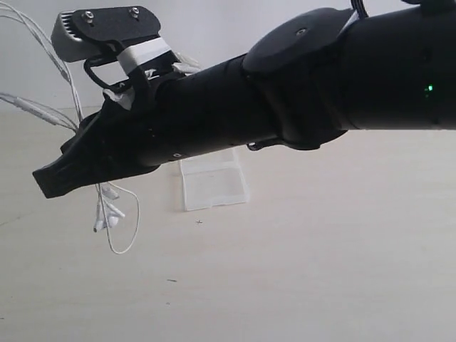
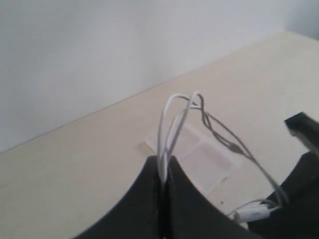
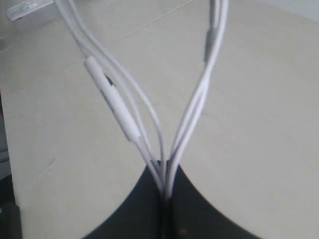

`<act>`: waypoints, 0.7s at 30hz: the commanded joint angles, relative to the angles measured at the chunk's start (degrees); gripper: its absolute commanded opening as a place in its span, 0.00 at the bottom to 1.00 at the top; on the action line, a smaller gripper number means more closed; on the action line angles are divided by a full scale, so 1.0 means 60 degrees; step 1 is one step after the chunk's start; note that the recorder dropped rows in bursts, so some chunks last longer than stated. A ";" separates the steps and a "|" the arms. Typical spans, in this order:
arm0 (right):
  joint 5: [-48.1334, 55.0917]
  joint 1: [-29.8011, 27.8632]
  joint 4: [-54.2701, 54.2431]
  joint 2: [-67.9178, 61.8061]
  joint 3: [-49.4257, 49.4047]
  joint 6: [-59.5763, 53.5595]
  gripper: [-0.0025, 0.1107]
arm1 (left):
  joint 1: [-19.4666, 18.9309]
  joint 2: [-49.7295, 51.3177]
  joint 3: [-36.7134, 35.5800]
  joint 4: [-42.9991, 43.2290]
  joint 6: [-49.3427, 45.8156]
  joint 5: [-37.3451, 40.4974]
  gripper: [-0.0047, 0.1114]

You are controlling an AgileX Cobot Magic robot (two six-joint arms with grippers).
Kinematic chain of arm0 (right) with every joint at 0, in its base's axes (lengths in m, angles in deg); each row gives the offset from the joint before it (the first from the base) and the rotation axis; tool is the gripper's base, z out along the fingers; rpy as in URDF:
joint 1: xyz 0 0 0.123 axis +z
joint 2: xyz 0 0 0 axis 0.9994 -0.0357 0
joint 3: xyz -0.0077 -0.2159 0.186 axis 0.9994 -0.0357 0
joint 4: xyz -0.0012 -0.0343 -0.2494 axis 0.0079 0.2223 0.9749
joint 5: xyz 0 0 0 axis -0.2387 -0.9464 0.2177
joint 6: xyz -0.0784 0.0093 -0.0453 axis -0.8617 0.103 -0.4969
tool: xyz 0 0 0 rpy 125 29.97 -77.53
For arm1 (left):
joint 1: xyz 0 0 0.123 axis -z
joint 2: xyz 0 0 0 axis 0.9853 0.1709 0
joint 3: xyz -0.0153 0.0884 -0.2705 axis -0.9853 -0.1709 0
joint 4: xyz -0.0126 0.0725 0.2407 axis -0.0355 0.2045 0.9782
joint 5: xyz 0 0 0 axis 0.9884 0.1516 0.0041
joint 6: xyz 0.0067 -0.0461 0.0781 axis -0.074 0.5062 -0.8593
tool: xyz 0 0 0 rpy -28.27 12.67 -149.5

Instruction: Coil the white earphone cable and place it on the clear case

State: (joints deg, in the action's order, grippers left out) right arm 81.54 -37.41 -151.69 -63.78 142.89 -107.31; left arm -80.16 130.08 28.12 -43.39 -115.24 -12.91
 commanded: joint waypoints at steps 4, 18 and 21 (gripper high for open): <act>-0.0156 0.0014 0.2584 0.0673 0.0070 0.2307 0.02 | -0.0010 -0.0102 0.0071 0.3096 0.2662 0.0206 0.04; -0.0059 0.0014 0.2605 0.1721 0.0070 0.2430 0.02 | -0.0010 -0.0102 -0.0062 0.3368 0.3004 0.1656 0.04; -0.0044 0.0014 0.3018 0.1878 0.0070 0.2792 0.02 | -0.0010 -0.0102 -0.0244 0.3368 0.3117 0.1794 0.04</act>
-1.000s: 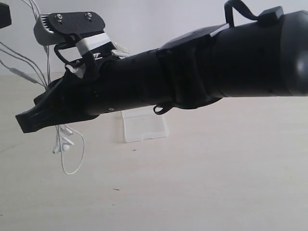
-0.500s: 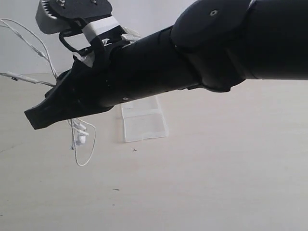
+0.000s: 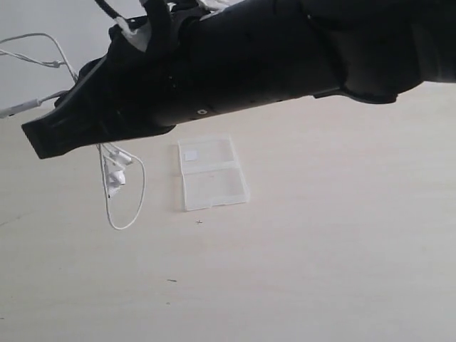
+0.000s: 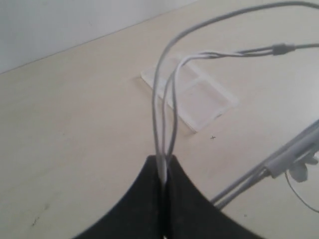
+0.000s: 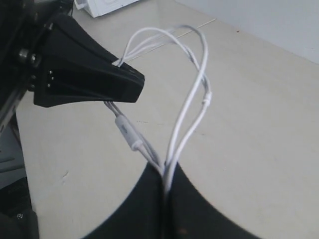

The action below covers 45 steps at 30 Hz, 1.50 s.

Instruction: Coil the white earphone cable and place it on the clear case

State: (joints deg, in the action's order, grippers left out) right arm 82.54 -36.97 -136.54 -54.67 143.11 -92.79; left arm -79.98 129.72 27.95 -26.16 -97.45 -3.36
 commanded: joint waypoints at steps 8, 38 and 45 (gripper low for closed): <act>-0.0211 -0.0060 0.1369 0.0642 0.0033 0.1266 0.02 | -0.0039 -0.0043 -0.0476 0.0275 0.0187 0.0424 0.04; -0.0176 -0.0060 0.1904 0.0734 0.0033 0.1594 0.02 | -0.0039 -0.0043 -0.0476 -0.0222 -0.0065 0.0033 0.04; -0.0617 -0.0060 0.1700 0.0821 0.0033 0.1762 0.02 | -0.0039 -0.0043 -0.0476 -0.0900 -0.0065 -0.0075 0.04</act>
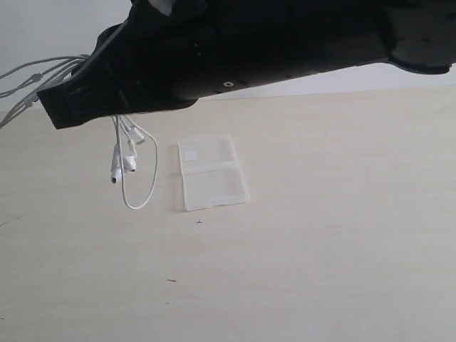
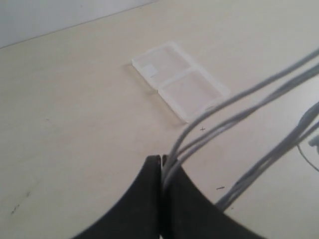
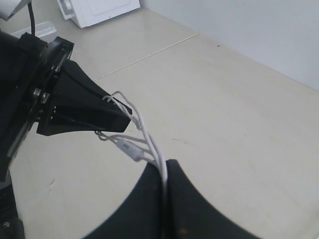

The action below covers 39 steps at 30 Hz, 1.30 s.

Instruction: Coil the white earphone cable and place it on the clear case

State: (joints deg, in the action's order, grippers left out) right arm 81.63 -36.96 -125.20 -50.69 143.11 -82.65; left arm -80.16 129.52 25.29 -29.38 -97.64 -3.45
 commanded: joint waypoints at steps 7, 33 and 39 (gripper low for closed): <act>-0.0974 -0.0061 -0.1219 0.0157 0.0033 0.0053 0.02 | -0.0010 -0.0008 -0.0033 -0.2079 -0.0359 -0.0105 0.04; -0.2590 -0.0061 -0.4642 0.0157 0.0033 0.0052 0.02 | -0.0010 -0.0008 -0.0033 -0.4219 -0.1539 0.0045 0.49; -0.2617 -0.0061 -0.4332 0.0157 0.0033 -0.0004 0.02 | -0.0010 -0.0032 -0.0033 -0.4183 -0.2769 0.0244 0.62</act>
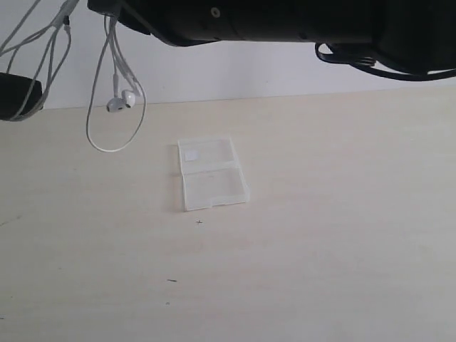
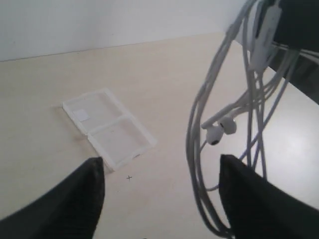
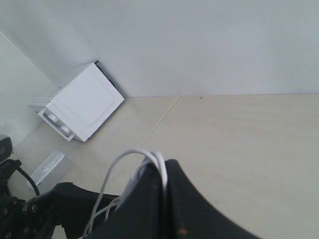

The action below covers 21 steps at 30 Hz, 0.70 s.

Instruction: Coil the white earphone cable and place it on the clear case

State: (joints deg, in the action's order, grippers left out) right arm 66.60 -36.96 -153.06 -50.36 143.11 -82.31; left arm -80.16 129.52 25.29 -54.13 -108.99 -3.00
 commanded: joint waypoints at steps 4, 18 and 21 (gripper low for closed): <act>-0.0201 -0.0061 0.0682 0.0102 0.0033 -0.0061 0.02 | -0.0010 -0.0187 -0.0033 0.0051 -0.1997 0.0264 0.62; 0.0250 -0.0061 0.1202 -0.0019 0.0033 -0.0077 0.02 | -0.0010 -0.0587 -0.0033 -0.1458 -0.2147 -0.0521 0.60; 0.0188 -0.0061 0.1375 -0.0019 0.0033 -0.0060 0.02 | -0.0010 -0.0868 -0.0033 -0.1442 -0.1983 -0.0428 0.60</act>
State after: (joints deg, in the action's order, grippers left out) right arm 67.71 -36.96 -146.13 -50.55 143.11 -82.31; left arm -80.16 125.90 25.20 -62.35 -121.65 -5.56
